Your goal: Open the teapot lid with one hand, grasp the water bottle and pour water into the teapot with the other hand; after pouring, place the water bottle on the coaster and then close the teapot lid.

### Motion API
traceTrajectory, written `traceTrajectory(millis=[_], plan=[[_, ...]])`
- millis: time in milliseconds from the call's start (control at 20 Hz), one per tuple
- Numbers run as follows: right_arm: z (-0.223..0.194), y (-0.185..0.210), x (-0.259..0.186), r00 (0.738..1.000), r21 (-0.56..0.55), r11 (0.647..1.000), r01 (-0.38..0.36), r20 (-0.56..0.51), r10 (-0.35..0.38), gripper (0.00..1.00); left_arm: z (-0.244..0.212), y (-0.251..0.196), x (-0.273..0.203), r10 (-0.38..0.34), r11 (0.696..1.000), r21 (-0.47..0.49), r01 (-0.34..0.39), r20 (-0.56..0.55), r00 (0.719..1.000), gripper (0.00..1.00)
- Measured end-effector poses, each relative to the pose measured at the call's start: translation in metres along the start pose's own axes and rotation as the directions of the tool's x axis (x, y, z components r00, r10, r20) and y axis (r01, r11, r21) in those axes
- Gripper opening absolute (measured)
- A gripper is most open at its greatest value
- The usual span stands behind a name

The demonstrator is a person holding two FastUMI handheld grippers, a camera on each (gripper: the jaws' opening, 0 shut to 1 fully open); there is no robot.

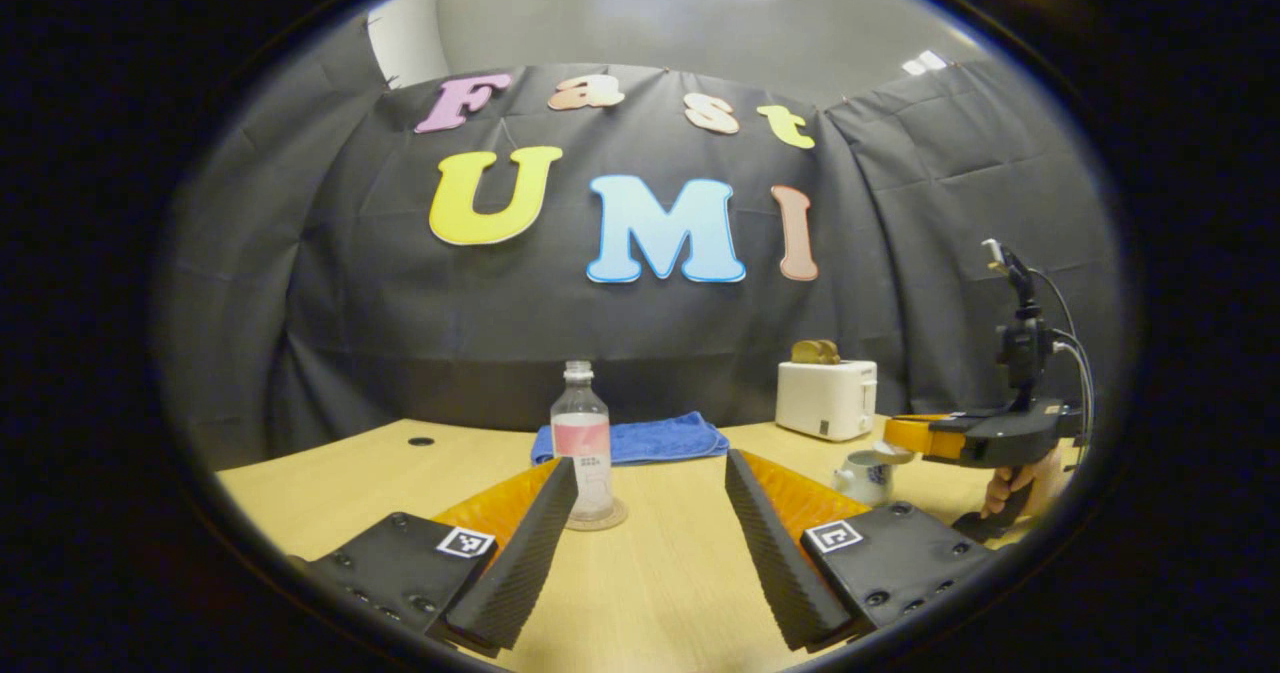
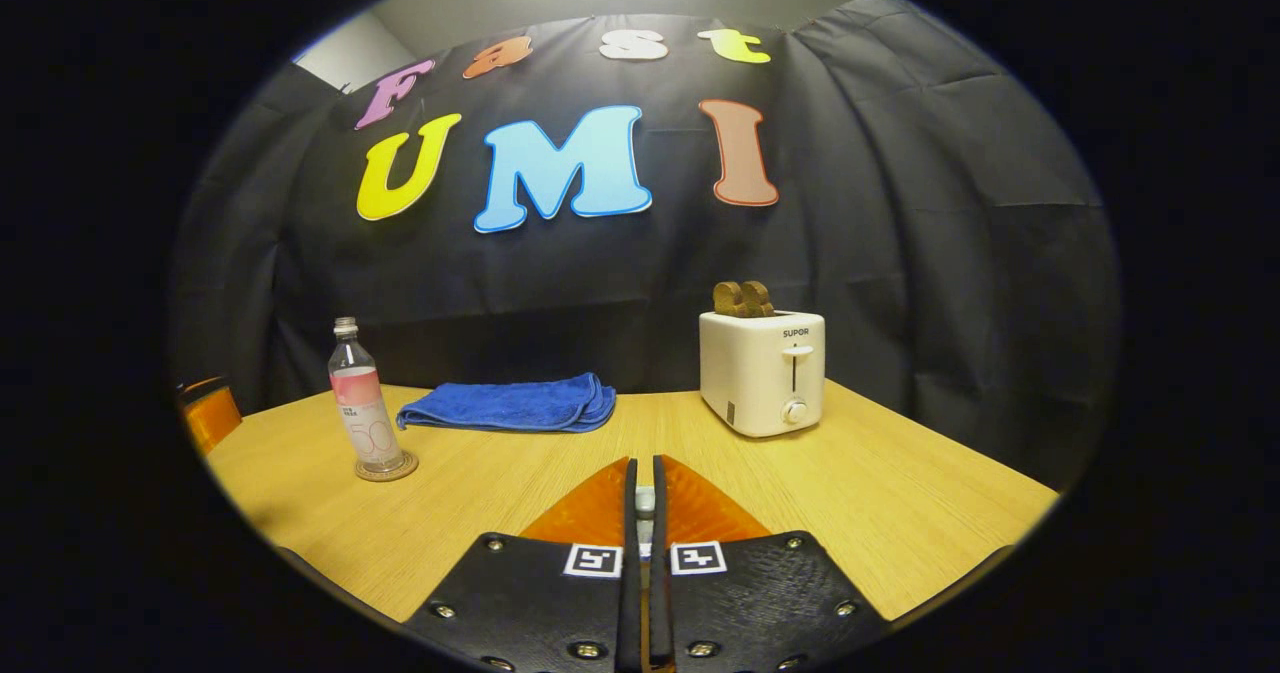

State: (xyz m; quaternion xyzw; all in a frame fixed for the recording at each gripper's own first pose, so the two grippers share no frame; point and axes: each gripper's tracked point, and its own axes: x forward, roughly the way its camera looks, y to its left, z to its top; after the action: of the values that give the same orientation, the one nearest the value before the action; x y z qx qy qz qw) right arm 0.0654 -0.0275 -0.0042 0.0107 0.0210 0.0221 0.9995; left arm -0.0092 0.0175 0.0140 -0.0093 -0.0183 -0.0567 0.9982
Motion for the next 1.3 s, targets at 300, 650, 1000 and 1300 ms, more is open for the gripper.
traceTrajectory(millis=[300, 650, 1000, 1300], plan=[[-0.006, 0.006, 0.023, 1.000, -0.055, 0.998, 0.009, -0.007, -0.009, 0.04, -0.017, 0.012, 0.002, 0.022, 0.999, -0.044, -0.024, -0.037, 0.999, 1.00], [-0.015, 0.006, 0.027, 0.999, -0.043, 0.999, 0.012, -0.035, -0.014, 0.03, -0.015, 0.008, 0.001, 0.017, 0.999, -0.027, -0.018, -0.022, 1.000, 1.00], [-0.012, 0.006, 0.024, 1.000, -0.072, 0.997, 0.014, -0.025, -0.016, 0.11, -0.010, 0.008, -0.002, 0.026, 1.000, -0.012, -0.026, -0.009, 1.000, 1.00], [0.021, 0.004, -0.001, 0.998, -0.086, 0.995, 0.045, 0.058, -0.040, 0.22, -0.003, 0.005, -0.005, 0.021, 1.000, 0.000, -0.021, 0.008, 1.000, 1.00]])
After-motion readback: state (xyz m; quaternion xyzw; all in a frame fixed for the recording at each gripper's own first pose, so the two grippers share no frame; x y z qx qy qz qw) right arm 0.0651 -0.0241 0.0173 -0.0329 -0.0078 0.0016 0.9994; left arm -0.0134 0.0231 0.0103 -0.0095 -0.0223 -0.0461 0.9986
